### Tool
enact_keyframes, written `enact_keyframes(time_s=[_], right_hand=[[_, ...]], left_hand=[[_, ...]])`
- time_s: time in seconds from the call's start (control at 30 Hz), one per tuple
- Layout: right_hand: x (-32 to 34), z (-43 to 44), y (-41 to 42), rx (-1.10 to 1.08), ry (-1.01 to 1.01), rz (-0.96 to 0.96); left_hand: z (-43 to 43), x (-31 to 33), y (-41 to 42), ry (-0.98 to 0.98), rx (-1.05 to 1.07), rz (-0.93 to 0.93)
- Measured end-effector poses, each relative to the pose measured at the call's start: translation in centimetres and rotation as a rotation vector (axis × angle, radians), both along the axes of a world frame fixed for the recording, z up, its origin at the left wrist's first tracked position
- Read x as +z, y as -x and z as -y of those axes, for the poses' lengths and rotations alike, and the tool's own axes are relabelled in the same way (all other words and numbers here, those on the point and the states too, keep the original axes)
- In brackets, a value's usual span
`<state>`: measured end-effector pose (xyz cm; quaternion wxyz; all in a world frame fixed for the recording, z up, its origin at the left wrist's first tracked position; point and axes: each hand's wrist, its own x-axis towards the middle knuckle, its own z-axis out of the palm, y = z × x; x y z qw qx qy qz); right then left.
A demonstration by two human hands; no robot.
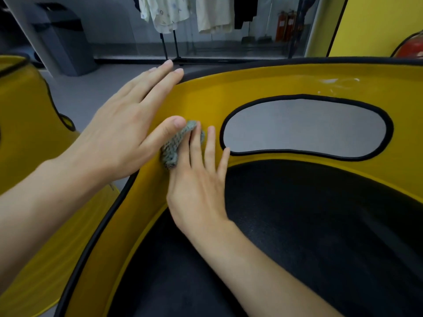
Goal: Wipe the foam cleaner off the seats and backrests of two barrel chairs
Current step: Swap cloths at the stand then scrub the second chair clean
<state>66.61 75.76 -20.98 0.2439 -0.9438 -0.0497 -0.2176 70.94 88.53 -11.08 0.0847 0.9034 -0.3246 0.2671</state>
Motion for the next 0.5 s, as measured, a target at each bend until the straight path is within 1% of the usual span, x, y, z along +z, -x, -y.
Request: enact_keyframes(time_s=[0.1,0.2,0.27,0.33,0.4,0.5], right_hand=[[1.9,2.3,-2.3,-0.093,-0.047,-0.02],[4.0,4.3,-4.4,-0.222,-0.098,0.019],[4.2,3.9,-4.4,-0.248,-0.11,0.041],[3.2,2.1,-3.2,-0.195,-0.076,0.055],[1.4,0.0,-1.3,-0.088,-0.034,0.062],[-0.7,-0.6,0.1,-0.013,0.046,0.06]], left_hand=[[0.1,-0.1,0.1,0.007,0.004,0.007],[0.0,0.0,0.1,-0.007,0.012,0.009],[-0.1,0.0,0.1,-0.013,0.011,0.004],[-0.1,0.0,0.0,-0.008,0.009,0.005],[0.0,0.0,0.0,-0.004,0.005,0.007],[0.2,-0.1,0.0,0.017,0.004,0.01]])
